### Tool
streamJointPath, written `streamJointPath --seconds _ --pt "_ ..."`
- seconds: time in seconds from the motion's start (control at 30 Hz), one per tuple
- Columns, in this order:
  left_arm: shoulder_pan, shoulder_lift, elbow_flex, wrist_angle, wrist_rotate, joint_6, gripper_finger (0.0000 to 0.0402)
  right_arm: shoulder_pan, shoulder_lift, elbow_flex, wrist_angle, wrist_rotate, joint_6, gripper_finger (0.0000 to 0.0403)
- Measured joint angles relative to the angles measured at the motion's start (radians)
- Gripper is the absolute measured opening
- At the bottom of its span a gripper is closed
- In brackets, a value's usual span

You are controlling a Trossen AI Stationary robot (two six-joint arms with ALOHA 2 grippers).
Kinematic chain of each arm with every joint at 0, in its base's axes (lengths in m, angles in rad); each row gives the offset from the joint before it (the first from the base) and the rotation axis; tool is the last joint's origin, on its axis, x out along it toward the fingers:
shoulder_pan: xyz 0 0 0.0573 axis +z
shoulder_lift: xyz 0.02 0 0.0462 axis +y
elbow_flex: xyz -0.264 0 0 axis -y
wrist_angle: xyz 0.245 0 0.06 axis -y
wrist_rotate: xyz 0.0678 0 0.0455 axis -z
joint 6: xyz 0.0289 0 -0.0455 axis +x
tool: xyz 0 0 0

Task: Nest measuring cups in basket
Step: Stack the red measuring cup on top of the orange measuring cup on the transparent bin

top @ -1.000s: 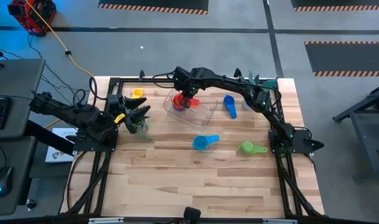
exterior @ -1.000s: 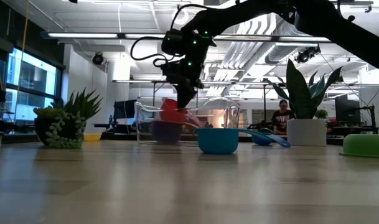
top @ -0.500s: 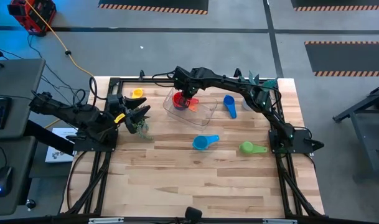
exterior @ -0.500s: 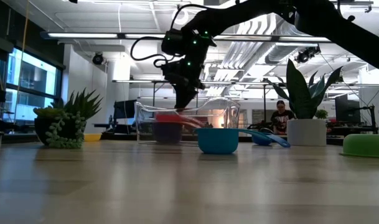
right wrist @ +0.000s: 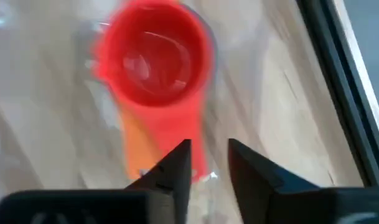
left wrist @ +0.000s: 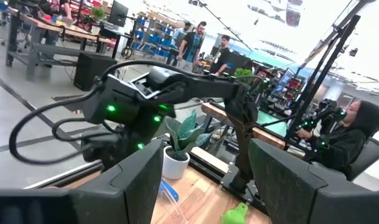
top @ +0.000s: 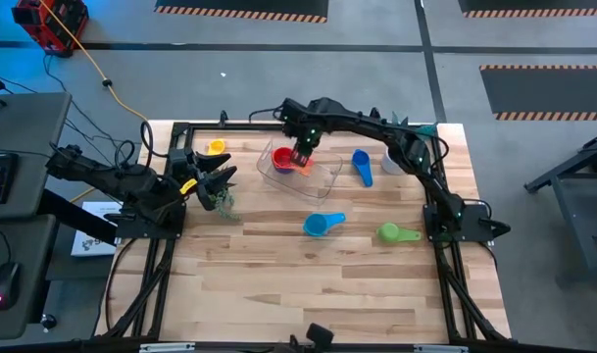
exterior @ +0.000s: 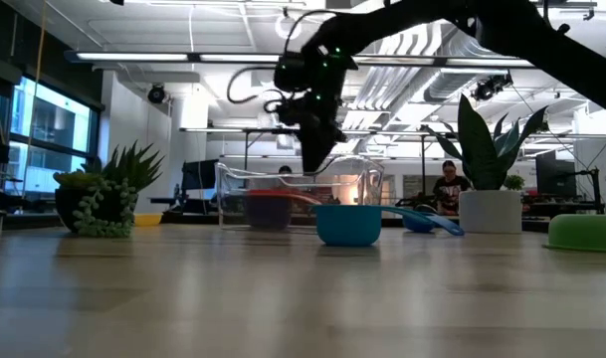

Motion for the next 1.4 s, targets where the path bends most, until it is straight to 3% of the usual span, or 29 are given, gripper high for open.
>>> streamJointPath --seconds 0.13,0.37,0.47,0.8,0.93,1.4 --pt "0.0 0.0 0.0 0.0 0.0 0.0 0.0229 -0.02 0.0 -0.028 0.012 0.008 -0.053 0.0012" --pt "0.0 0.0 0.0 0.0 0.0 0.0 0.0229 0.018 0.001 -0.028 -0.012 0.048 -0.622 0.0004" --pt "0.0 0.0 0.0 0.0 0.0 0.0 0.0229 0.024 0.001 -0.028 0.022 0.1 -0.754 0.0002" --pt "0.0 0.0 0.0 0.003 0.0 0.0 0.0229 0.036 0.012 -0.1 0.042 0.138 -0.926 0.0" --pt "0.0 0.0 0.0 0.012 0.0 0.0 0.0229 0.052 0.015 -0.139 0.099 0.207 -0.95 0.0" --pt "0.0 0.0 0.0 0.03 0.0 0.0 0.0229 0.062 0.022 -0.158 0.106 0.173 -0.995 0.0"
